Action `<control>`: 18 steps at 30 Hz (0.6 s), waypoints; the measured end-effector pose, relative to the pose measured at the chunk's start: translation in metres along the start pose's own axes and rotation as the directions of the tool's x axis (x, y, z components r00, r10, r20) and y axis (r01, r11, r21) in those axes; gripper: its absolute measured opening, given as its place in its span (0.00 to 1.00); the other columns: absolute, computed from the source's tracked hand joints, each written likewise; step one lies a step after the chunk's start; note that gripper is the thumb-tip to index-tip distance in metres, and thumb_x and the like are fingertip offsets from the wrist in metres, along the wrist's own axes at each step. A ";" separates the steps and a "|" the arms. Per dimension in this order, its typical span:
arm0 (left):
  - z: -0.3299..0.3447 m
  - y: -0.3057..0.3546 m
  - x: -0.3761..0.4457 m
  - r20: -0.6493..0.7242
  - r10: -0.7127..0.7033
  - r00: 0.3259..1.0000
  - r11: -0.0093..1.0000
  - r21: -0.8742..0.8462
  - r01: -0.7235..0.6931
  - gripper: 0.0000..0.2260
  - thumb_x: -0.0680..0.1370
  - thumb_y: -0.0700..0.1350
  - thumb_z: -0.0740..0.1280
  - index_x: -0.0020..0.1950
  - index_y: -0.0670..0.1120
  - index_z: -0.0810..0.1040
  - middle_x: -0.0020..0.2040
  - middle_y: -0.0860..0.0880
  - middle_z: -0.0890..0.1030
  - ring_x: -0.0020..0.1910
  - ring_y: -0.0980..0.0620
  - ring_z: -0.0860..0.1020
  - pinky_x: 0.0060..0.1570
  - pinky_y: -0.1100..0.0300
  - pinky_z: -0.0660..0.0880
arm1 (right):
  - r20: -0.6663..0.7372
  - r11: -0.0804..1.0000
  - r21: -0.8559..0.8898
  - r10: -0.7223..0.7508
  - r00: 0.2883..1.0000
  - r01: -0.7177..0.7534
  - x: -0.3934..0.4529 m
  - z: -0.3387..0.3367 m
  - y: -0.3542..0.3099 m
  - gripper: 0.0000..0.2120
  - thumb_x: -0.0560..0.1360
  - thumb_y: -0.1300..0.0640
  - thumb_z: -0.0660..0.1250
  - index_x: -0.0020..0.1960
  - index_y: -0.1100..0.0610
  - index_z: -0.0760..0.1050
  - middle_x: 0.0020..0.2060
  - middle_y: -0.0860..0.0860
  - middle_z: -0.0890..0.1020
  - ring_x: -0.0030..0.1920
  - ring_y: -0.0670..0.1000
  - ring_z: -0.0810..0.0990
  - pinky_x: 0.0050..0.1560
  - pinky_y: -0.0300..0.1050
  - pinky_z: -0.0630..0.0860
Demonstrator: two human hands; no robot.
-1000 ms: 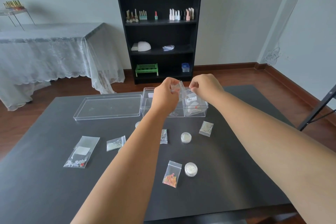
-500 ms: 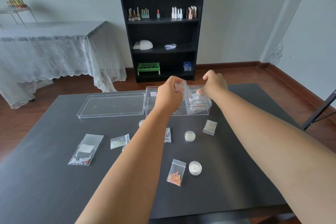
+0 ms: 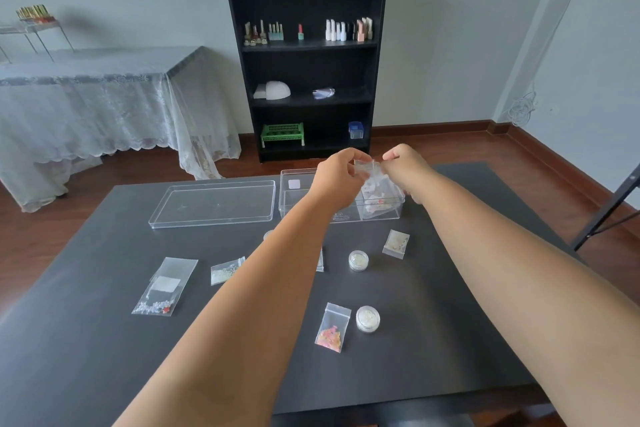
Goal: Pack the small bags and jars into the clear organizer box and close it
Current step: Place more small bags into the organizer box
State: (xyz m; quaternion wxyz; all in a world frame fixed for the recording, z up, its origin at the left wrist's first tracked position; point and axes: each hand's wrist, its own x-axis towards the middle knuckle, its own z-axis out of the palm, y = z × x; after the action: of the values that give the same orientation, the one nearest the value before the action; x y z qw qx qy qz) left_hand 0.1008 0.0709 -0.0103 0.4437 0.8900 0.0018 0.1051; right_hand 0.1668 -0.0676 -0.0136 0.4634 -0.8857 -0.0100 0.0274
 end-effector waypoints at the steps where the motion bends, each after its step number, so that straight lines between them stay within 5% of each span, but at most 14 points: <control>1: 0.004 0.003 0.001 0.008 0.004 1.000 1.000 0.030 -0.004 0.12 0.78 0.40 0.67 0.60 0.51 0.78 0.42 0.50 0.81 0.34 0.54 0.75 0.27 0.67 0.69 | -0.011 1.000 0.031 0.005 1.000 -0.005 -0.003 -0.002 0.002 0.08 0.73 0.60 0.57 0.47 0.52 0.73 0.39 0.50 0.71 0.38 0.51 0.70 0.35 0.45 0.70; 4: 0.013 0.006 0.005 0.010 -0.002 1.000 0.992 0.126 0.001 0.13 0.77 0.41 0.68 0.60 0.51 0.79 0.50 0.51 0.80 0.44 0.54 0.77 0.34 0.66 0.70 | 0.037 0.982 0.165 0.089 0.995 -0.094 -0.010 -0.007 0.011 0.12 0.77 0.56 0.54 0.56 0.52 0.72 0.46 0.51 0.76 0.44 0.53 0.76 0.36 0.45 0.73; 7: 0.019 0.002 0.011 0.062 -0.018 0.998 0.962 0.273 0.001 0.14 0.75 0.44 0.69 0.59 0.54 0.79 0.55 0.53 0.81 0.57 0.49 0.74 0.51 0.59 0.70 | 0.074 0.970 0.208 0.117 0.990 -0.130 -0.013 -0.011 0.019 0.13 0.76 0.58 0.53 0.55 0.51 0.73 0.46 0.52 0.78 0.43 0.53 0.79 0.41 0.47 0.77; 12: 0.022 0.003 0.011 0.013 0.017 1.000 0.850 0.526 -0.021 0.11 0.73 0.50 0.73 0.55 0.60 0.81 0.57 0.52 0.70 0.53 0.48 0.63 0.50 0.57 0.64 | 0.103 0.986 0.122 0.103 0.989 -0.115 -0.016 -0.014 0.024 0.13 0.73 0.57 0.55 0.52 0.49 0.74 0.46 0.51 0.80 0.44 0.52 0.79 0.39 0.44 0.75; 18: -0.008 0.012 -0.002 -0.026 0.126 0.992 0.872 0.480 -0.098 0.08 0.75 0.53 0.69 0.53 0.61 0.82 0.58 0.55 0.71 0.60 0.47 0.63 0.55 0.58 0.59 | 0.109 0.993 0.098 0.051 0.993 -0.062 -0.013 -0.014 0.027 0.11 0.74 0.56 0.57 0.53 0.52 0.75 0.47 0.53 0.81 0.45 0.54 0.79 0.39 0.45 0.74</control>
State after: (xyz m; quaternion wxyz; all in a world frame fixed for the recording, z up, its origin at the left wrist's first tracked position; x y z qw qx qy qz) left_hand 0.0965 0.0700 0.0035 0.2035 0.9672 -0.0113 0.1518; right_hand 0.1544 -0.0956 -0.0273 0.5056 -0.8582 -0.0083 0.0880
